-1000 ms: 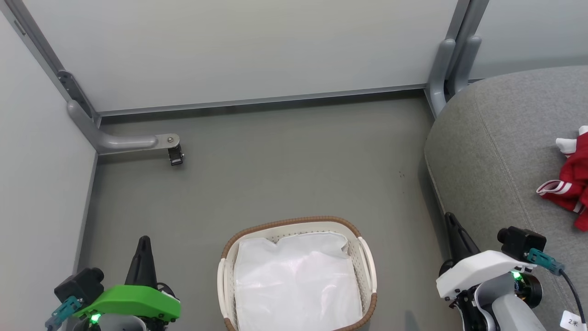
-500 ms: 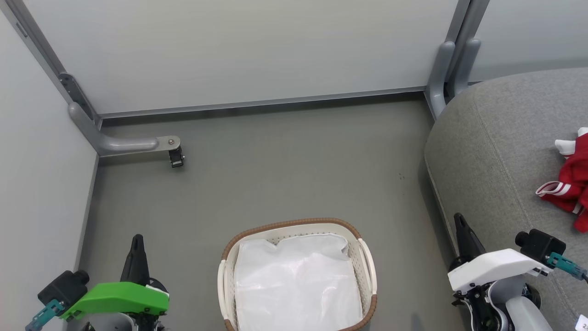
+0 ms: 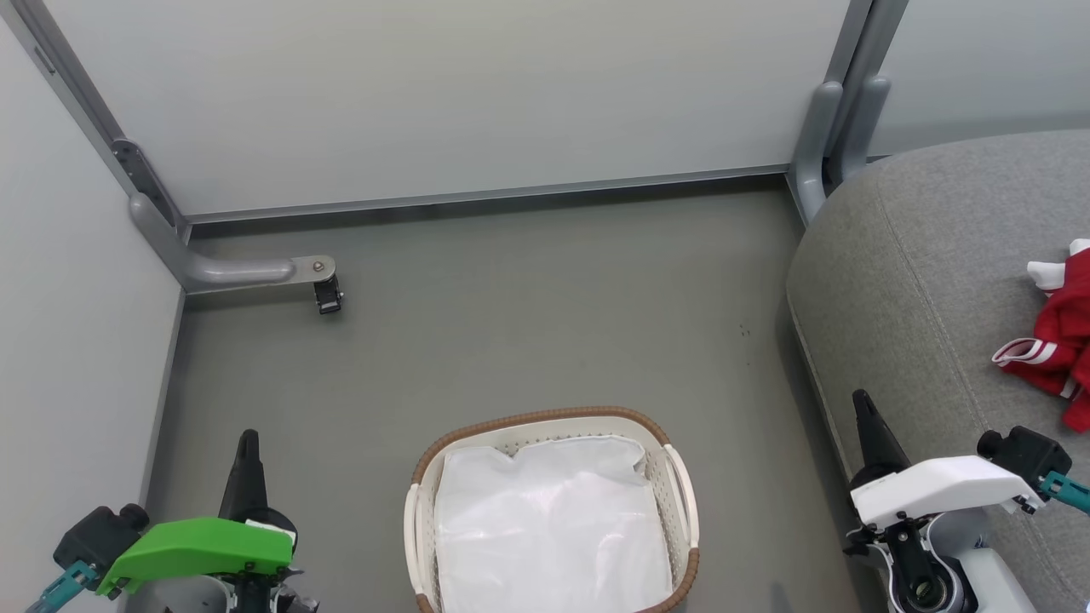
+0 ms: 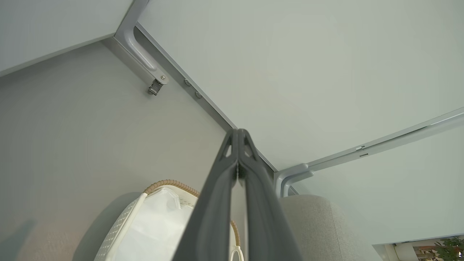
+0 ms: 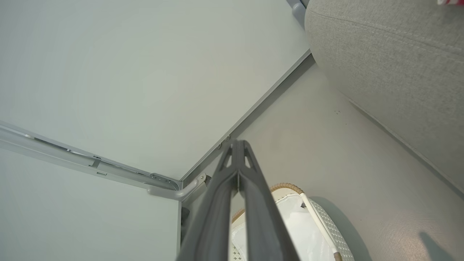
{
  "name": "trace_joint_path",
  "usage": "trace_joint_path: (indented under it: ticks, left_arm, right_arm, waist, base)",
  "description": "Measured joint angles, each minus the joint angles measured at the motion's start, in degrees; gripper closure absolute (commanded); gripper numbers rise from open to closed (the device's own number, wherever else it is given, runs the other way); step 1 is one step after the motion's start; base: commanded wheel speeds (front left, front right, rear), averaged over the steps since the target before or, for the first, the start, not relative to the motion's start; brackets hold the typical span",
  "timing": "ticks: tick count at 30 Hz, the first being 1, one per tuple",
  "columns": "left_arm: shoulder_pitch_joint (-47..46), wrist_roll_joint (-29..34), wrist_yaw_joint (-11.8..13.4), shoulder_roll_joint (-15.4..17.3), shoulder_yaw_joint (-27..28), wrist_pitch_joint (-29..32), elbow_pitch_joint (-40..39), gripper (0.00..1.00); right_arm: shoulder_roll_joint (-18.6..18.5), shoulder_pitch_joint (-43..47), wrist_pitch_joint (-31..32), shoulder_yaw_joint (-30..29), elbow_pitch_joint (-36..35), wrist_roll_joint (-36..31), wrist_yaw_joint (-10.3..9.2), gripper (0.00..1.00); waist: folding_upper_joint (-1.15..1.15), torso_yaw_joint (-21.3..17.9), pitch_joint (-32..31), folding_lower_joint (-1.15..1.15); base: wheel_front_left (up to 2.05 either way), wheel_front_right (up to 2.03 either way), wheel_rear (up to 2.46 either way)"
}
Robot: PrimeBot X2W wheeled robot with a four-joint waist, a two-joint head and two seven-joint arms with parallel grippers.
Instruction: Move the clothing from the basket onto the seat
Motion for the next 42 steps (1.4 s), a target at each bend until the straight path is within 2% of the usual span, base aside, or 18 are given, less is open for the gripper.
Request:
trace_joint_path:
  ticks: [42]
  left_arm:
    - [-0.36, -21.8, 0.0, 0.03, 2.57, 6.28, -3.38, 1.0]
  right_arm:
    - [-0.12, 1.29, 6.22, -3.49, -4.08, 23.96, -0.01, 1.0]
  waist:
    - [0.0, 0.09, -1.21, 0.0]
  base:
    - [0.0, 0.0, 0.0]
